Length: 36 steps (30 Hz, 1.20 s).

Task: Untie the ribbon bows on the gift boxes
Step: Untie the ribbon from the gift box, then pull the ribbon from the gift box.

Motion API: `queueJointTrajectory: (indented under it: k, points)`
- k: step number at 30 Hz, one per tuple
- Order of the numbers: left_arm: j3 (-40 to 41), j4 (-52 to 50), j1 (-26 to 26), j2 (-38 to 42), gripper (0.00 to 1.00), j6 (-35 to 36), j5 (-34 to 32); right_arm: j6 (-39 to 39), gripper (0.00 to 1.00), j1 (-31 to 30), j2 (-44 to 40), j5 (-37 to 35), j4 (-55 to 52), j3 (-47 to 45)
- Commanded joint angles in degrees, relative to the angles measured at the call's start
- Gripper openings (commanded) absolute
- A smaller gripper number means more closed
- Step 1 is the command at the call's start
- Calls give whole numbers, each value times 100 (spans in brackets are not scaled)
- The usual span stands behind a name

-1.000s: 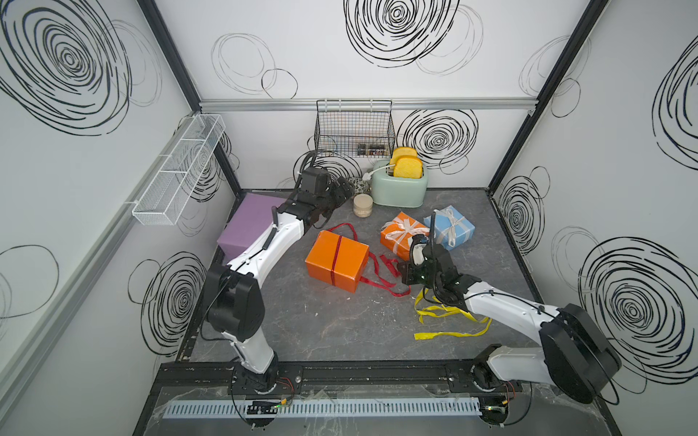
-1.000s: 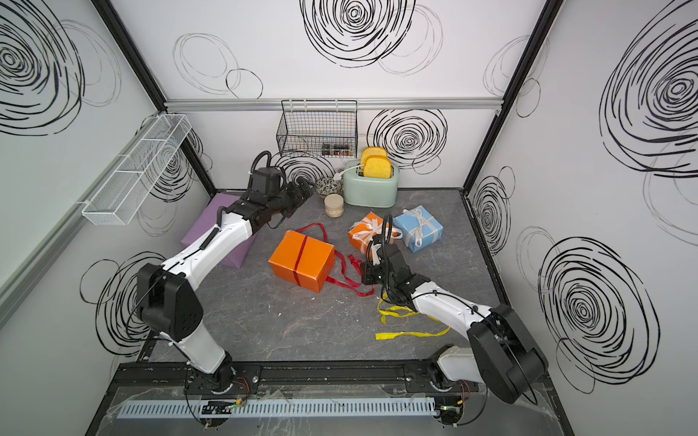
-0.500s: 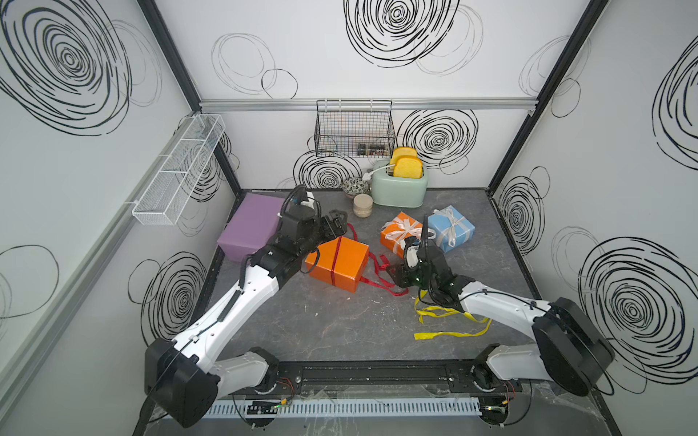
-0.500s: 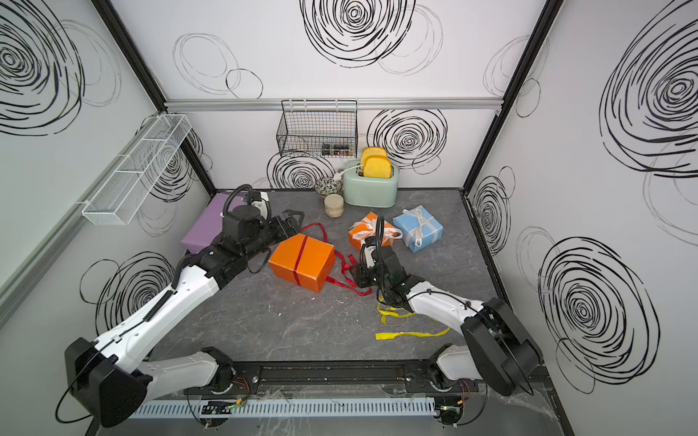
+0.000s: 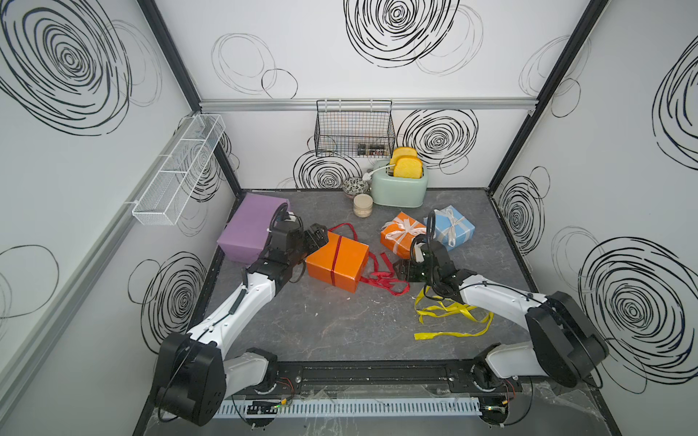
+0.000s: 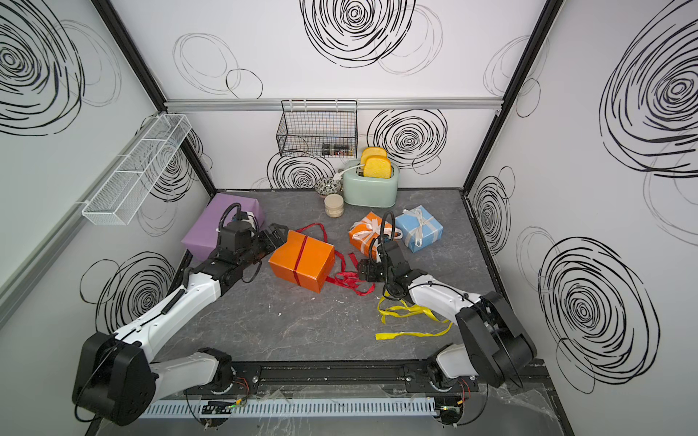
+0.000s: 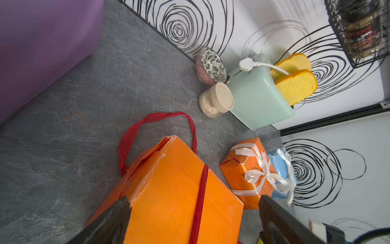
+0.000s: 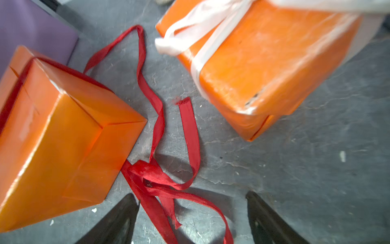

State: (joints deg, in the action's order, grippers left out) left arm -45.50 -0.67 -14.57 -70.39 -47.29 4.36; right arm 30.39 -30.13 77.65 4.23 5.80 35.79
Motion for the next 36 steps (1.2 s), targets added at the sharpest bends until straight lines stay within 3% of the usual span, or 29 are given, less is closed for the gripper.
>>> queueJointTrajectory:
  k: [1,6,13,18,22,31,36]
  points:
    - [75,484,44,-143,100,-255,327,278,82,101,-441,277,58,-112]
    - [103,519,77,-319,98,-379,463,607,78,79,-990,306,-373,215]
    - [121,413,210,-427,94,-509,388,704,74,-810,-906,-921,-1315,1524]
    - [112,257,321,-451,86,-520,208,272,68,-1670,200,-1242,-1607,2775]
    - [102,188,410,-534,79,-541,156,113,57,-2066,1522,-1293,-2169,3994]
    - [103,115,519,-568,69,-613,111,43,46,-2531,3911,-1824,-3842,6677]
    - [111,128,536,-629,68,-659,167,71,45,-2620,4505,-2186,-4207,7307]
